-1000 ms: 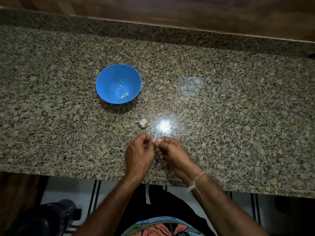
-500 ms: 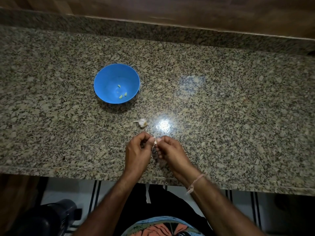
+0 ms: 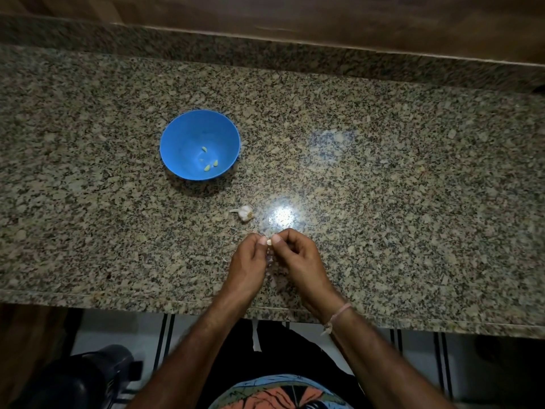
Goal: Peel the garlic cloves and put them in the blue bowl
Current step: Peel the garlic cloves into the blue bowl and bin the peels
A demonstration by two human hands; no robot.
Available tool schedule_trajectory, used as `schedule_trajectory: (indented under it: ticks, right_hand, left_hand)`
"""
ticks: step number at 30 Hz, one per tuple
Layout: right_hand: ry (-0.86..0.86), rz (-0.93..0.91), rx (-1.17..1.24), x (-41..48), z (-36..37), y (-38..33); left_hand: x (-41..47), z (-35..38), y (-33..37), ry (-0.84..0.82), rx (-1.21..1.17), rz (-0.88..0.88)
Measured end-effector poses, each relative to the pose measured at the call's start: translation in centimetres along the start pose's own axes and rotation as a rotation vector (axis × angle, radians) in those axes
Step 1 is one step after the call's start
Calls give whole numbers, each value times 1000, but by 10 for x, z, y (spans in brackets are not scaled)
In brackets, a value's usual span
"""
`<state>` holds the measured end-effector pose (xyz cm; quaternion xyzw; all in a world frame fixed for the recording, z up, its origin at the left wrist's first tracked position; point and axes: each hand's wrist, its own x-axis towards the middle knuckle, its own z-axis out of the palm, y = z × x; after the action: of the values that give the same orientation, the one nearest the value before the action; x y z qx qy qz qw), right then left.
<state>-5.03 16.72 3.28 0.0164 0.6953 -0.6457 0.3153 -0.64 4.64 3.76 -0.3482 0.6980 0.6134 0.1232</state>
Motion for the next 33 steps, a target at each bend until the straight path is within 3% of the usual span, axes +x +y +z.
schedule_trajectory:
  ticks: [3,6,12,15,18,28,30,33]
  right_hand:
    - [20,124,134,0,2,-1]
    - [67,101,29,3,0,3]
    - [0,205,91,3,-1,3]
    - [28,141,-35,4,0,6]
    - [112,-91,-291,5,-4,8]
    - [131,-252,-365,7,-6,5]
    - [99,-133,-331,7,-7,-1]
    - [-4,273,64,11,-11,-12]
  left_hand:
    - [0,3,-6,59,-9,59]
    - [-2,-2,-9,152,34,161]
    - [-4,-8,-9,259,366,371]
    - [-1,-7,-11,265,256,258]
    - [4,-5,-16,247,130,115]
    - [2,-2,-8,204,131,89]
    - [-2,-2,-7,259,229,153]
    - [-4,-5,-7,367,466,376]
